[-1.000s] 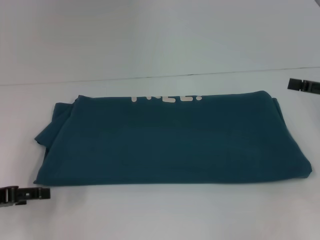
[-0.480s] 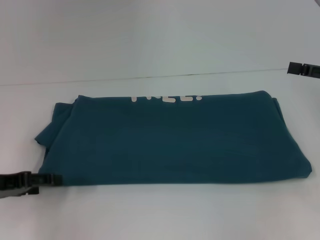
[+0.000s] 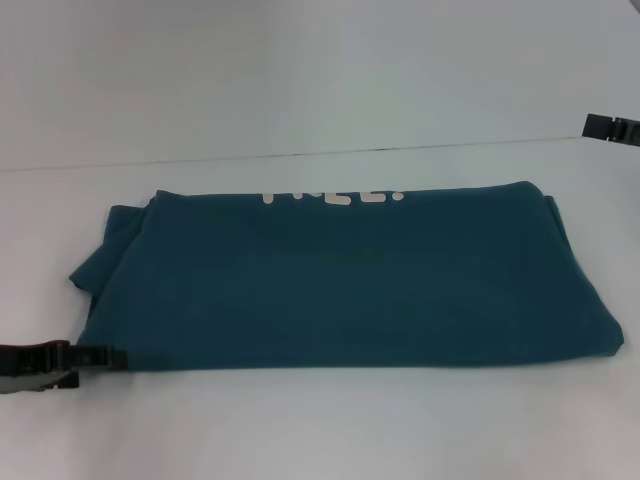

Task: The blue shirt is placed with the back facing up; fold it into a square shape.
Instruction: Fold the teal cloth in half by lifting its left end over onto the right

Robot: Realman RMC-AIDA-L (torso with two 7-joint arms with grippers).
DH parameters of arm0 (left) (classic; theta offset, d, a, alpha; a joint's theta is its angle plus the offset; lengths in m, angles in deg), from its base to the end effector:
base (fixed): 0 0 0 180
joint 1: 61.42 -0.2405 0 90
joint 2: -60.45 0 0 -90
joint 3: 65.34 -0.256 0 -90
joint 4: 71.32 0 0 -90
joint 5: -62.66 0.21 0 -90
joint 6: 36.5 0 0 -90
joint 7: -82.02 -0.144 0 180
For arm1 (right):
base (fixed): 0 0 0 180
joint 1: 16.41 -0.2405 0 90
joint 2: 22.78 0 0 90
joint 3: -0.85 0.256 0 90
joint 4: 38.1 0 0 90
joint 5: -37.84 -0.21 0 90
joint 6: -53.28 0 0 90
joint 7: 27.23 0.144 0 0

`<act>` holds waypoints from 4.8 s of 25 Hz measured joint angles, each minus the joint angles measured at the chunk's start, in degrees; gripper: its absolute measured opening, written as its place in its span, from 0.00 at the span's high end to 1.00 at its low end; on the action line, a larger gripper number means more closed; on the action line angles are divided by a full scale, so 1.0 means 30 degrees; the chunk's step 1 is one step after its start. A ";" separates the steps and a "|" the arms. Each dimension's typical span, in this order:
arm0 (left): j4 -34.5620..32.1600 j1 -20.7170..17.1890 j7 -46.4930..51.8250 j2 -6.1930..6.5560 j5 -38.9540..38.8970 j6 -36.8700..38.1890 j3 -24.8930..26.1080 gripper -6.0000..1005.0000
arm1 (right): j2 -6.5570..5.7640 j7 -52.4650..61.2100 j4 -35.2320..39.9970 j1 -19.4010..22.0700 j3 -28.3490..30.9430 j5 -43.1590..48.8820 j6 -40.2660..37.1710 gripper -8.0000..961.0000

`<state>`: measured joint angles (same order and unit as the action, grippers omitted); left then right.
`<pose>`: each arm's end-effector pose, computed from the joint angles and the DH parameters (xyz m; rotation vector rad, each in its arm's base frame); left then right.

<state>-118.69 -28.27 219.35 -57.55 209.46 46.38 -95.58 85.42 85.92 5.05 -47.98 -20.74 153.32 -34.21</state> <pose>-0.3215 0.3428 0.0379 -2.1074 -1.8113 -0.2034 0.2989 0.3698 0.1434 -2.1664 1.2034 0.8607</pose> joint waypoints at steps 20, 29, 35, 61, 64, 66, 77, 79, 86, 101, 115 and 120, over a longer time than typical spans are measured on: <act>0.1189 0.0918 0.0172 0.0148 0.0113 -0.1801 -0.1005 0.11 | -0.0007 0.0033 0.0000 -0.0082 -0.0011 -0.0234 0.0179 0.05; 0.1153 0.1303 0.0170 0.0178 0.0093 -0.1726 -0.1260 0.12 | -0.0007 0.0049 0.0001 -0.0082 -0.0011 -0.0234 0.0220 0.05; 0.1113 0.1363 0.0177 0.0175 0.0091 -0.1872 -0.1258 0.13 | 0.0019 0.0049 0.0000 -0.0082 -0.0011 -0.0234 0.0245 0.05; 0.0757 0.0752 0.0036 0.0163 0.0432 -0.2497 -0.1072 0.91 | 0.0424 -0.0124 -0.0239 0.0165 -0.0029 -0.0233 0.0369 0.05; 0.0338 0.0340 0.0004 0.0172 0.0461 -0.2528 -0.1012 0.96 | 0.0588 -0.0145 -0.0239 0.0262 -0.0013 -0.0233 0.0557 0.05; 0.0067 0.0094 0.0000 0.0229 0.0482 -0.2530 -0.0896 0.96 | 0.0688 -0.0149 -0.0239 0.0315 -0.0008 -0.0232 0.0640 0.05; -0.0860 -0.0683 -0.1346 0.1239 0.1639 -0.1688 0.3547 0.95 | 0.1246 -0.0077 -0.0426 0.0409 0.0229 -0.0281 0.1287 0.05; -0.1107 -0.0784 -0.1488 0.1411 0.1989 -0.1619 0.4207 0.94 | 0.1269 -0.0072 -0.0638 0.0359 0.0235 -0.0286 0.1394 0.06; -0.1660 -0.1072 -0.1826 0.1748 0.2828 -0.1383 0.5677 0.93 | 0.1282 -0.0105 -0.1013 0.0174 0.0120 -0.0294 0.1608 0.06; -0.1421 0.2794 -0.3137 -0.0266 -0.8832 0.4793 0.0878 0.91 | 0.1339 -0.1162 -0.1526 0.0514 0.0116 -0.0477 0.1354 0.06; 1.3611 0.5572 -1.3863 -0.2200 -1.7150 -0.4744 -0.3874 0.90 | 0.1202 -0.1841 -0.1524 0.1180 -0.0014 -0.0387 0.1207 0.06; 1.6770 0.5524 -1.7805 -0.2212 -1.8126 -0.4159 -0.3247 0.87 | 0.1256 -0.1855 -0.1529 0.1196 -0.0526 -0.0311 0.1698 0.06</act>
<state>-68.38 -11.70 165.93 -64.19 155.08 33.90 -105.32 89.19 80.35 0.47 -44.39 -22.32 152.38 -29.12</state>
